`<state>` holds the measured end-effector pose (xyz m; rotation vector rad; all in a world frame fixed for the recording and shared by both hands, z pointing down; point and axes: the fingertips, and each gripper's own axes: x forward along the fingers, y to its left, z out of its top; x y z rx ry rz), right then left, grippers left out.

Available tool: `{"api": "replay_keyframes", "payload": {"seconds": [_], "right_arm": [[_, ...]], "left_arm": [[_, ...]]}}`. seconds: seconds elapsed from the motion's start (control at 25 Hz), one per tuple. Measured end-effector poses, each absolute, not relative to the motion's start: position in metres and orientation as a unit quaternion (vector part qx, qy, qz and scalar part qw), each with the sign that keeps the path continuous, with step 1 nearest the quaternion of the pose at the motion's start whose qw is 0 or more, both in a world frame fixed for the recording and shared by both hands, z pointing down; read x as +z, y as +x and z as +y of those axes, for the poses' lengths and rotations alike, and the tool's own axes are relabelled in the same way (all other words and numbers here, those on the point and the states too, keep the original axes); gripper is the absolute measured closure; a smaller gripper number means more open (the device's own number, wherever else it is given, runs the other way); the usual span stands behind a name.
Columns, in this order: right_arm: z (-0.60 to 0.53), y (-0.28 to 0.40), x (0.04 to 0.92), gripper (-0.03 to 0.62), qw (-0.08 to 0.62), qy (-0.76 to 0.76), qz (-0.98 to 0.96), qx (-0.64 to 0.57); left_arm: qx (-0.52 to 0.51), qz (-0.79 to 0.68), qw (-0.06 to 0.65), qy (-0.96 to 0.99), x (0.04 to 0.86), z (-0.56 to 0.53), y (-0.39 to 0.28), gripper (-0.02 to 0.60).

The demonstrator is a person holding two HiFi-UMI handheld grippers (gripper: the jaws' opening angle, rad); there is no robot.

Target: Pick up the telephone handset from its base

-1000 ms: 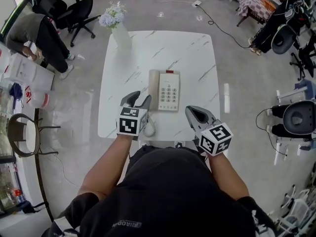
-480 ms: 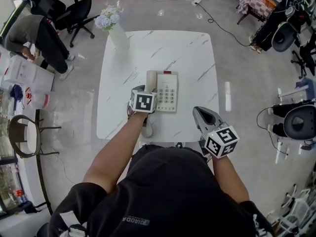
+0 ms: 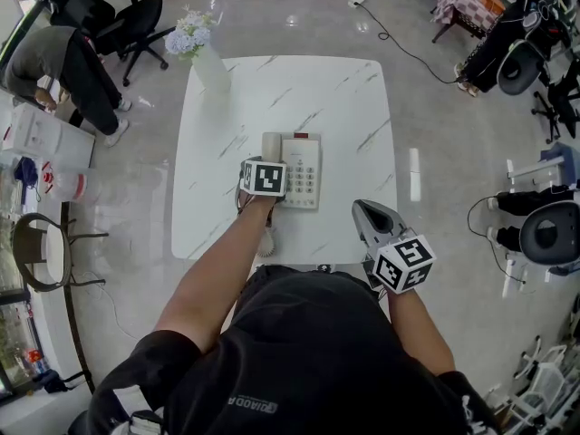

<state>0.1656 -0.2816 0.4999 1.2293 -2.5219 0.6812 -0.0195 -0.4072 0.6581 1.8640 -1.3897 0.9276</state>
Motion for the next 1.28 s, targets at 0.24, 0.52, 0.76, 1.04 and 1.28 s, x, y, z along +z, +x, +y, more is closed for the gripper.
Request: {"api": "replay_keyframes", "payload": {"seconds": [0.24,0.52,0.76,1.04,1.28], "right_arm": [[-0.284,0.167,0.5,0.592,0.132,0.42,-0.867,0.234],[-0.282,0.172,0.503,0.592,0.13,0.425,-0.864,0.238],[-0.278,0.172,0.503,0.592,0.126,0.43,-0.861,0.241],[-0.274,0.167,0.5,0.592,0.121,0.433,-0.862,0.236],[-0.274,0.156,0.496,0.592,0.116,0.432,-0.865,0.229]], "left_arm": [[0.354,-0.534,0.336,0.69,0.668,-0.411,-0.02,0.327],[0.344,-0.536,0.336,0.694,0.664,-0.414,-0.022,0.34],[0.333,-0.523,0.366,0.694,0.661,-0.408,-0.022,0.353],[0.325,-0.506,0.34,0.723,0.637,-0.405,-0.018,0.356],[0.292,-0.49,0.347,0.745,0.602,-0.392,-0.024,0.357]]}}
